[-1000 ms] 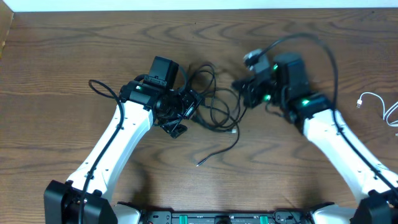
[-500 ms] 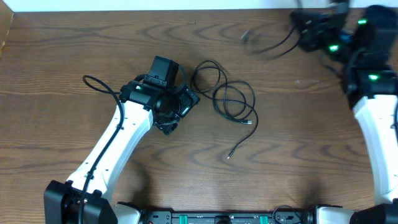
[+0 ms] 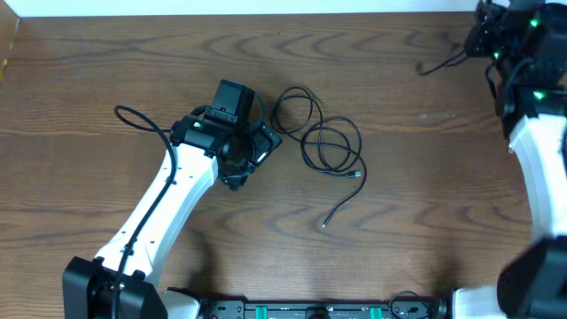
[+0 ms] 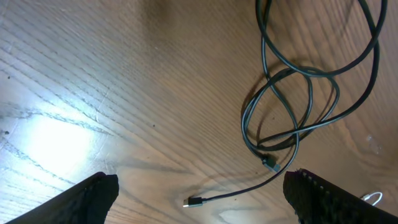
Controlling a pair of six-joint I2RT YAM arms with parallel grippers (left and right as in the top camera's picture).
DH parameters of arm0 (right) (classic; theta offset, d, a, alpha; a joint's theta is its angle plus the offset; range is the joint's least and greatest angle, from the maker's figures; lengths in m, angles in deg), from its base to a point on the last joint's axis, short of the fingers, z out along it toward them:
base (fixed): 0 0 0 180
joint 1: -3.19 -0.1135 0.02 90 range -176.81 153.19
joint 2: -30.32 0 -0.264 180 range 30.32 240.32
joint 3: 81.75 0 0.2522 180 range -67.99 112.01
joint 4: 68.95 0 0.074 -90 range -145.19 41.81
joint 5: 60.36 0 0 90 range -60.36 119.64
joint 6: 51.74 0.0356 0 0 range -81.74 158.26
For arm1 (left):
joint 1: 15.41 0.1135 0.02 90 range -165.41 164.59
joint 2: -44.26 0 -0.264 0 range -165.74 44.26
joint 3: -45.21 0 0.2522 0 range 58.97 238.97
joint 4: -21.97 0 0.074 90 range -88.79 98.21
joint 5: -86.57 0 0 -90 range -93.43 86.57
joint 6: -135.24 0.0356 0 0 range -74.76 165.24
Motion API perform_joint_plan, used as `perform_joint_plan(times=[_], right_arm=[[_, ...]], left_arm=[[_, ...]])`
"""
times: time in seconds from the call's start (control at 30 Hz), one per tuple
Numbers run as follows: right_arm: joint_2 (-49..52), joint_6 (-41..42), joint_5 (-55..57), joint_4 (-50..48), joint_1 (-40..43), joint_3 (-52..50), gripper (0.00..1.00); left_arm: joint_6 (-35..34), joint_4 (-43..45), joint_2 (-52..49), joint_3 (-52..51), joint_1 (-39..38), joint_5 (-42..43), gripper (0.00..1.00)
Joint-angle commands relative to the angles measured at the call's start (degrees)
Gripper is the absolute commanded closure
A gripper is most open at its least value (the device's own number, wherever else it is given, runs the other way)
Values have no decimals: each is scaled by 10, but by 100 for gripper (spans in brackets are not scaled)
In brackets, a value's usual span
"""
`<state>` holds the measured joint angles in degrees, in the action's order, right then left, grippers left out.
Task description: Untangle cables
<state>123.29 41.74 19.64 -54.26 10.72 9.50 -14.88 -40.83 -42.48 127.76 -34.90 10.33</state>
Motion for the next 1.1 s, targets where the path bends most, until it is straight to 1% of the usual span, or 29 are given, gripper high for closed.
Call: perform_joint_plan(times=[0.0,0.1,0.17,0.27,0.33,0.4,0.53,0.6,0.7,0.73,0.77,0.8,0.83,0.87,1.0,1.07], right_arm=[[76,-60,93,-68,33,7,99],[129,-58,92,-153,55,7,99],[160,-44,92,-183,63,7,99],[207,-21,87,-183,70,7,99],[235,-16,67,-178,71,7,98],[257,-7,34,-179,70,7,89],[278,41,0,-169,64,7,87],[280,59,2,-155,62,7,77],[278,100,2,-136,62,7,42],[274,114,2,-124,63,8,33],[267,123,2,-108,63,9,28],[259,133,2,-88,64,12,21],[251,142,2,-70,64,16,5],[240,153,5,-48,64,20,1],[184,198,20,60,64,42,1],[145,205,7,110,64,45,1]], left_arm=[[5,-1,-1,-4,2,-10,8],[5,-1,-1,-4,2,-10,8],[5,-1,-1,-4,2,-10,8],[5,-1,-1,-4,2,-10,8],[5,-1,-1,-4,2,-10,8],[5,-1,-1,-4,2,-10,8],[5,-1,-1,-4,2,-10,8],[5,-1,-1,-4,2,-10,8],[5,-1,-1,-4,2,-10,8],[5,-1,-1,-4,2,-10,8],[5,-1,-1,-4,2,-10,8],[5,-1,-1,-4,2,-10,8],[5,-1,-1,-4,2,-10,8],[5,-1,-1,-4,2,-10,8],[5,-1,-1,-4,2,-10,8],[5,-1,-1,-4,2,-10,8]])
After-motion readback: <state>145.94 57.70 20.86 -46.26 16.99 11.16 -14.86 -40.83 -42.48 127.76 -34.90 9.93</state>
